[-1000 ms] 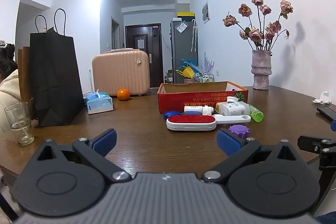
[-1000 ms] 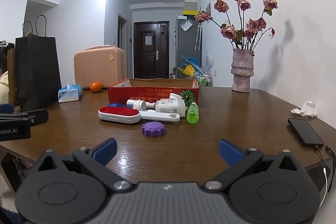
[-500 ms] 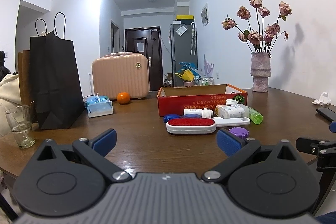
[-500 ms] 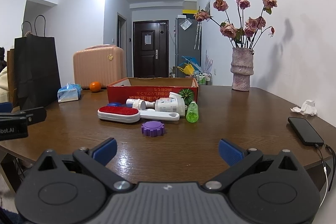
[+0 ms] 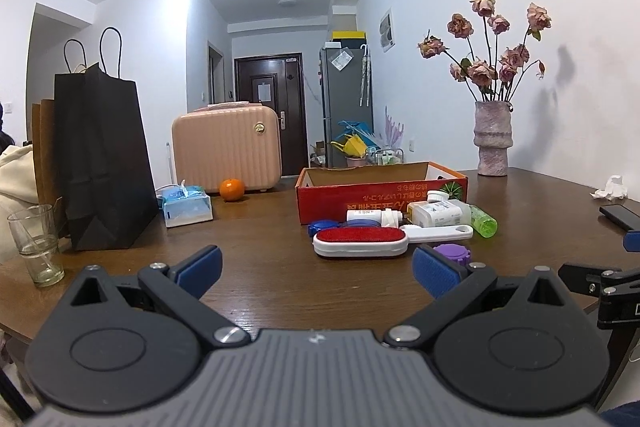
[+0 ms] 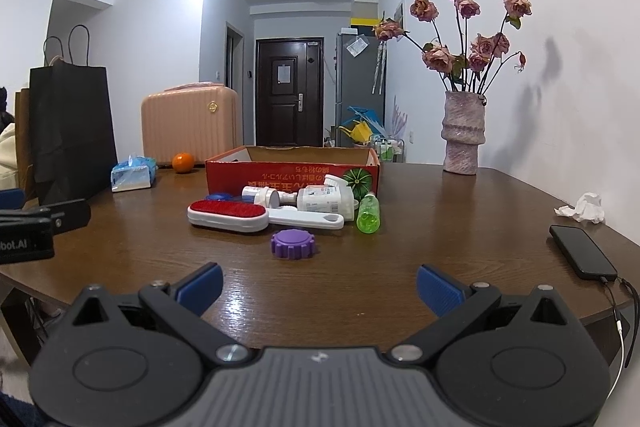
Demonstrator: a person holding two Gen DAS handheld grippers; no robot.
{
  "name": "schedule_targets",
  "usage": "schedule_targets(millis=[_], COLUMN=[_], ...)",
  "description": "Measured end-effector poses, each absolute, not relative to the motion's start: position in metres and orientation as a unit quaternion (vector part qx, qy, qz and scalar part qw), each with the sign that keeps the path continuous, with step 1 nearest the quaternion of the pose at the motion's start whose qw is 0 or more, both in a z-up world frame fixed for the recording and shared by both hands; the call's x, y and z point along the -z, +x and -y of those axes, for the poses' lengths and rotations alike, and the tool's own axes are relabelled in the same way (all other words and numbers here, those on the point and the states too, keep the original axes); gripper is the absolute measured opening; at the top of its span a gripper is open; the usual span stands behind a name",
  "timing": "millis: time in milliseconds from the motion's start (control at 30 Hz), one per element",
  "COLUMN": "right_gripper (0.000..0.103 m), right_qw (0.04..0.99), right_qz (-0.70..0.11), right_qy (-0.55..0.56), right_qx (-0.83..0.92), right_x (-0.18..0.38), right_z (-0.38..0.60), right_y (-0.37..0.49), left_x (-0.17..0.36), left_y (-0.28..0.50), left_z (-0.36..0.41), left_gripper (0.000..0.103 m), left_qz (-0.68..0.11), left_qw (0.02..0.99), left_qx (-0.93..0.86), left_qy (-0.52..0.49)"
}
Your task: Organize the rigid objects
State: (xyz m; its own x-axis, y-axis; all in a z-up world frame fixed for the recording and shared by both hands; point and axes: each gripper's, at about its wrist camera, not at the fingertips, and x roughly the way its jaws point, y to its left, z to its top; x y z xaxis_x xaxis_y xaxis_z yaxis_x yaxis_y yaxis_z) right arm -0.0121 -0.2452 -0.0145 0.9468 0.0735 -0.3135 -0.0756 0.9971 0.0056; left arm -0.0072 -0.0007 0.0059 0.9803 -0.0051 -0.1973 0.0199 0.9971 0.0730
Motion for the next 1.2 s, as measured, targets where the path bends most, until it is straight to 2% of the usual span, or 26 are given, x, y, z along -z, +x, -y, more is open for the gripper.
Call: schedule_targets(millis=[1200], right_gripper=[0.103], right_qw=[0.987], right_qz=[-0.157], right_qy=[-0.012], right_qx=[-0.046], right_x=[0.0154], right_z=[0.2417], right_y=[-0.0131], left_x=[-0.0028], left_y=[-0.007], left_z=[0.0025], left_gripper=[0.103], left_qz=[-0.103], left_qw=[0.994], left_qx=[0.006], left_qy=[0.038])
